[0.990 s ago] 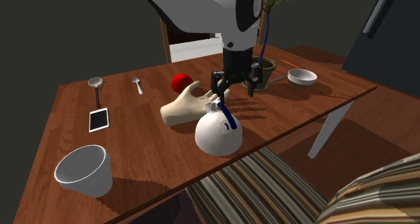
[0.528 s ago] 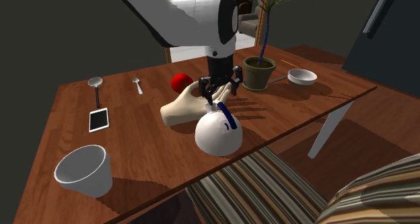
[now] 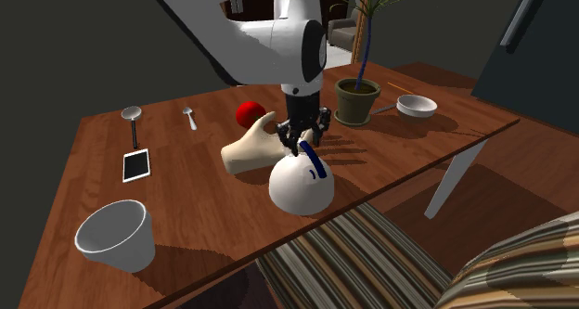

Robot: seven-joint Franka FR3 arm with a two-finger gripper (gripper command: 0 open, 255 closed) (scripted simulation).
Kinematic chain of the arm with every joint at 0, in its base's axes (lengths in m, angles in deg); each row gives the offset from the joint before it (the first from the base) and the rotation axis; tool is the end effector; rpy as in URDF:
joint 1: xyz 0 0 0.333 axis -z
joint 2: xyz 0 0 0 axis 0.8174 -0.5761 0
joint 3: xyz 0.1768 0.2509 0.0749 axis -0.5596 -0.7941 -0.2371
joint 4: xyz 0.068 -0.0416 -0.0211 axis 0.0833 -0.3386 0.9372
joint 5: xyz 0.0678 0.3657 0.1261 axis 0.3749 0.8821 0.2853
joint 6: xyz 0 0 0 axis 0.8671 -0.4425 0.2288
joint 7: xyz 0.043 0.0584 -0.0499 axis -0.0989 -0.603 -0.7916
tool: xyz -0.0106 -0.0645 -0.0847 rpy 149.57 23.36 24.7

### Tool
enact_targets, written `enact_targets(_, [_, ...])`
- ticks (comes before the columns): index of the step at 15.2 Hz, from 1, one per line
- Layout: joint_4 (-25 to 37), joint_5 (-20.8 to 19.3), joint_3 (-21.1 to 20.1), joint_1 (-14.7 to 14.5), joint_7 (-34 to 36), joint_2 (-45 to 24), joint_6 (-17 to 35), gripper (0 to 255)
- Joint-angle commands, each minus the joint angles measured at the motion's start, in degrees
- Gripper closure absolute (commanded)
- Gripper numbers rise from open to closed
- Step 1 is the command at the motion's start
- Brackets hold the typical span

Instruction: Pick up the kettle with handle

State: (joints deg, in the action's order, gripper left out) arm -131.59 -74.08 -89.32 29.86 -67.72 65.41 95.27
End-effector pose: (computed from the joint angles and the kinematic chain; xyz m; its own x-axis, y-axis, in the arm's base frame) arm 0.4502 0.3636 0.3417 0.0713 0.9972 -0.0225 0.9933 -0.0689 0.0927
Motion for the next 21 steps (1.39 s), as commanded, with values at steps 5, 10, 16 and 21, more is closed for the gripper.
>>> enact_targets(5, [-0.1, 0.0, 0.0, 0.0, 0.0, 0.0, 0.2, 255])
enact_targets(10, [0.3, 0.2, 0.0, 0.0, -0.2, 0.3, -0.6, 255])
enact_targets(16, [2.1, 1.5, -0.3, 0.2, -1.3, 2.8, -4.7, 255])
enact_targets(21, [4.0, 2.4, -0.5, 0.3, -2.1, 4.5, -8.2, 255])
